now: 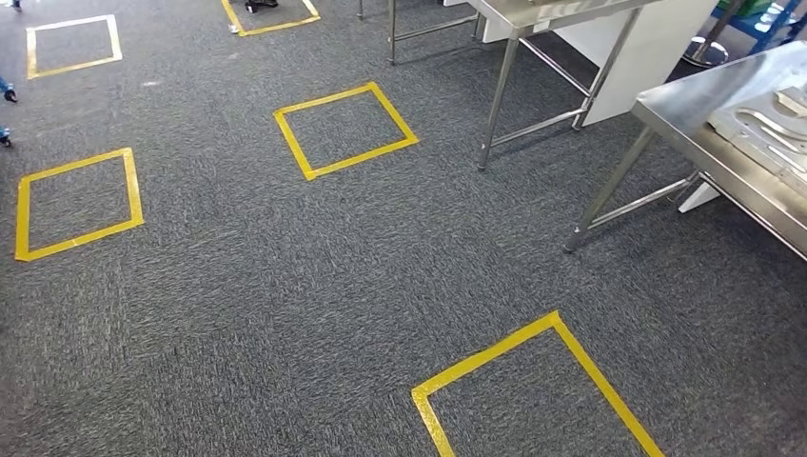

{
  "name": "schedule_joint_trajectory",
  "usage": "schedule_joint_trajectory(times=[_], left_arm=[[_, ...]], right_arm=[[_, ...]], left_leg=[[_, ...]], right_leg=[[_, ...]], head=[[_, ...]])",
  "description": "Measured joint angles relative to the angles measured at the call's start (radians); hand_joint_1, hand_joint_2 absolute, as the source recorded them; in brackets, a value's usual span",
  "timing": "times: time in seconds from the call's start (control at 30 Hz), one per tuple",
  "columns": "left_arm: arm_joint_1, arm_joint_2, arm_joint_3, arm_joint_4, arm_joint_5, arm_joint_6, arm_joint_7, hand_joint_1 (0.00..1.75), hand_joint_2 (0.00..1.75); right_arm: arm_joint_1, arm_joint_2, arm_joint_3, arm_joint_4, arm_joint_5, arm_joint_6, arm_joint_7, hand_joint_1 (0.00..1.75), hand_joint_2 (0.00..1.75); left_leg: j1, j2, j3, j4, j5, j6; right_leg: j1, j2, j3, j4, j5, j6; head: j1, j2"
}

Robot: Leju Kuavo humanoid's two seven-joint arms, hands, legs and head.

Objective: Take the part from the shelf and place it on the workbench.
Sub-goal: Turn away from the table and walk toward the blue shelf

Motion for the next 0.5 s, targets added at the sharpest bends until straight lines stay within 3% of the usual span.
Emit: schedule_joint_trajectory(times=[0.07, 0.1, 0.13, 0.17, 0.2, 0.23, 0.3, 0.37, 0.43, 0.5], left_arm=[[-0.002, 0.001, 0.000, 0.000, -0.001, 0.000, 0.000, 0.00, 0.00], [-0.003, 0.001, 0.000, 0.000, -0.001, 0.000, 0.000, 0.00, 0.00], [-0.003, 0.001, 0.000, 0.000, -0.002, -0.001, 0.000, 0.00, 0.00], [-0.002, 0.001, 0.000, 0.000, -0.002, -0.001, 0.000, 0.00, 0.00], [-0.001, 0.001, 0.000, 0.000, -0.002, -0.001, 0.000, 0.00, 0.00], [-0.001, 0.001, 0.000, 0.000, -0.003, -0.001, 0.000, 0.00, 0.00], [-0.002, -0.004, 0.000, 0.001, -0.003, -0.001, -0.001, 0.00, 0.00], [-0.005, -0.008, 0.000, 0.003, -0.003, -0.002, -0.001, 0.00, 0.00], [-0.004, -0.008, 0.000, 0.003, -0.003, -0.003, -0.001, 0.00, 0.00], [0.000, -0.007, 0.000, 0.003, -0.003, -0.003, -0.001, 0.00, 0.00]], right_arm=[[0.003, 0.000, -0.001, 0.000, 0.000, 0.000, 0.002, 0.00, 0.00], [0.005, 0.000, -0.002, 0.000, 0.000, 0.001, 0.003, 0.00, 0.00], [0.005, 0.000, -0.003, 0.000, 0.000, 0.001, 0.003, 0.00, 0.00], [0.006, 0.000, -0.005, 0.000, 0.001, 0.002, 0.003, 0.00, 0.00], [0.006, 0.000, -0.006, 0.000, 0.001, 0.003, 0.003, 0.00, 0.00], [0.006, 0.000, -0.007, 0.000, 0.002, 0.003, 0.003, 0.00, 0.00], [0.007, -0.006, -0.008, 0.000, 0.002, 0.003, 0.004, 0.00, 0.00], [0.005, -0.012, -0.009, 0.000, 0.004, 0.003, 0.004, 0.00, 0.00], [0.001, -0.013, -0.009, 0.000, 0.006, 0.003, 0.004, 0.00, 0.00], [0.001, -0.012, -0.010, 0.000, 0.010, 0.006, 0.003, 0.00, 0.00]], left_leg=[[-0.003, -0.021, -0.004, -0.001, 0.006, 0.009], [-0.006, -0.032, -0.007, -0.001, 0.008, 0.012], [-0.011, -0.046, -0.008, -0.001, 0.009, 0.014], [-0.015, -0.060, -0.008, -0.001, 0.010, 0.015], [-0.019, -0.075, -0.006, -0.001, 0.010, 0.016], [-0.023, -0.089, -0.003, -0.001, 0.010, 0.016], [-0.025, -0.112, -0.001, -0.001, 0.010, 0.016], [-0.019, -0.132, -0.008, -0.002, 0.013, 0.010], [-0.017, -0.149, -0.012, -0.006, 0.018, 0.001], [-0.022, -0.113, -0.021, 0.016, 0.003, -0.005]], right_leg=[[0.000, 0.051, -0.059, 0.125, -0.071, 0.000], [0.002, 0.062, -0.094, 0.193, -0.097, -0.003], [0.005, 0.067, -0.119, 0.237, -0.105, -0.007], [0.009, 0.071, -0.128, 0.245, -0.091, -0.013], [0.015, 0.076, -0.118, 0.212, -0.058, -0.023], [0.023, 0.086, -0.092, 0.147, -0.013, -0.036], [0.037, 0.130, -0.037, 0.013, 0.053, -0.067], [0.045, 0.153, -0.018, -0.043, 0.069, -0.085], [0.043, 0.133, -0.013, -0.058, 0.077, -0.088], [0.035, 0.107, 0.004, -0.088, 0.089, -0.088]], head=[[0.003, 0.000], [0.004, 0.000], [0.004, 0.000], [0.004, 0.000], [0.004, 0.000], [0.004, 0.000], [0.000, 0.000], [-0.001, 0.000], [0.002, 0.000], [0.001, 0.000]])
